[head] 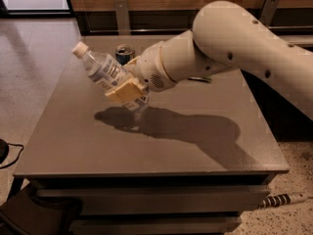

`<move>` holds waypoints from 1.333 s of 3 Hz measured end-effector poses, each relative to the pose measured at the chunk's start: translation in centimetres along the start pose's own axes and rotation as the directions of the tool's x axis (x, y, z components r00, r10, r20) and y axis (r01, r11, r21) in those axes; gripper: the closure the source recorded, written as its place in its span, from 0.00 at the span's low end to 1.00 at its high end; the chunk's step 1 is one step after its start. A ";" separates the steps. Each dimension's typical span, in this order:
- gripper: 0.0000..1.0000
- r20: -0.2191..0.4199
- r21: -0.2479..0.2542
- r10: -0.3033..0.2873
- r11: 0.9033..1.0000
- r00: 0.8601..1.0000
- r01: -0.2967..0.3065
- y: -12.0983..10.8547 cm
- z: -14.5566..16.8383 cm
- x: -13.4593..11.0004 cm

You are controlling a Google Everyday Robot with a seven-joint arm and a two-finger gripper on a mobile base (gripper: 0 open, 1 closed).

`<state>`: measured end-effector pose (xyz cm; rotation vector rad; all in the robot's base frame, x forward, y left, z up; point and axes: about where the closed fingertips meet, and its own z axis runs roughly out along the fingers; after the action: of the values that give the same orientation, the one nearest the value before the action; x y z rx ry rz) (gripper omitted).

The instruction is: Place blue plastic bottle upright

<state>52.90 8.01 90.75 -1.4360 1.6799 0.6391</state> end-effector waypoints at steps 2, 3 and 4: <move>1.00 0.249 0.053 -0.063 0.997 0.966 0.052 1.7 -1.2 -0.4; 1.00 0.336 0.037 -0.016 0.999 0.942 0.004 2.0 -1.0 -0.3; 1.00 0.452 0.013 0.074 0.996 0.889 -0.089 2.4 0.1 -0.5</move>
Offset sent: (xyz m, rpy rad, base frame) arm -0.0311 -0.0093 0.0140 0.3198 -0.1790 0.0347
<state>50.64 8.87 90.79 -1.0894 1.3755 0.9101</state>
